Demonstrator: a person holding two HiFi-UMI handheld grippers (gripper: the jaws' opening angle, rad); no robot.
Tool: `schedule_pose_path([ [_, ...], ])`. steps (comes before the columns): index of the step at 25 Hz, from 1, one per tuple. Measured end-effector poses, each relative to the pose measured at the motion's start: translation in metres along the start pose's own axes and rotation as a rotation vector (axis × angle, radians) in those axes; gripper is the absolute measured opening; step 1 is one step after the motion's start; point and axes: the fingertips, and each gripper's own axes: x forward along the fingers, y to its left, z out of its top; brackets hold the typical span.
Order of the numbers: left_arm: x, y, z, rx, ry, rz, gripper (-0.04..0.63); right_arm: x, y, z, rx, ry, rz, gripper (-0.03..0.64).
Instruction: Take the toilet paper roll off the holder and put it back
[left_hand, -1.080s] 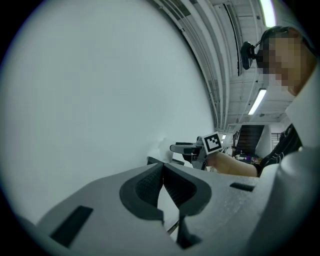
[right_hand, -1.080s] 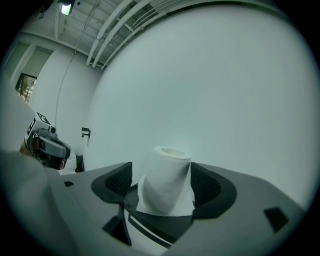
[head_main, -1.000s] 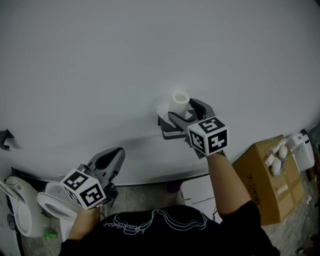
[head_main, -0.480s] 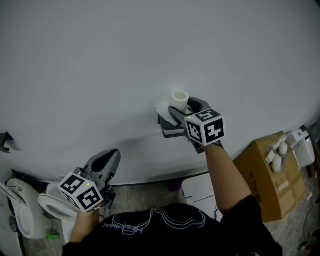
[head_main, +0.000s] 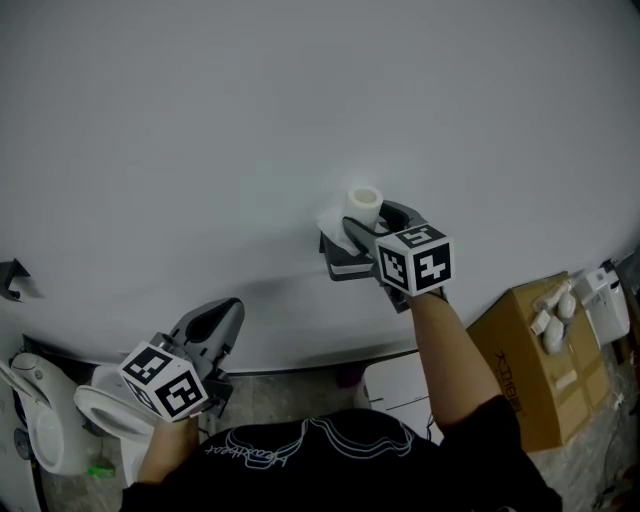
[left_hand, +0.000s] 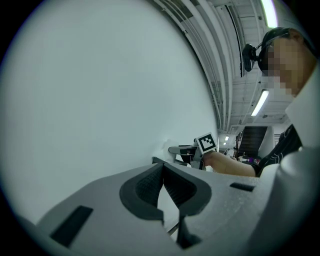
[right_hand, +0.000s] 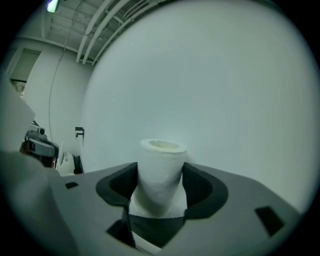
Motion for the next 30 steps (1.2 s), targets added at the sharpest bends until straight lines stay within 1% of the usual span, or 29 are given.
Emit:
schedule_pose_path([
  [7,-0.001,0.003,-0.005,-0.008,0.011,0.006,0.005,0.000,-0.002,0.000,-0.003,-0.002,-0.014,0.278],
  [13,-0.002,0.003,-0.005,-0.019,0.009,0.012,0.006,-0.012,-0.007,0.012,-0.016,-0.033,-0.035,0.278],
  [20,-0.009,-0.010,-0.003,-0.017,0.002,0.006,0.006,-0.045,-0.006,0.027,0.005,-0.099,-0.048,0.278],
  [26,-0.019,-0.028,-0.002,-0.010,-0.007,-0.005,0.006,-0.080,0.010,0.040,-0.004,-0.156,-0.036,0.278],
  [30,-0.027,-0.040,-0.002,0.000,-0.012,-0.014,0.006,-0.110,0.023,0.054,-0.025,-0.215,-0.027,0.278],
])
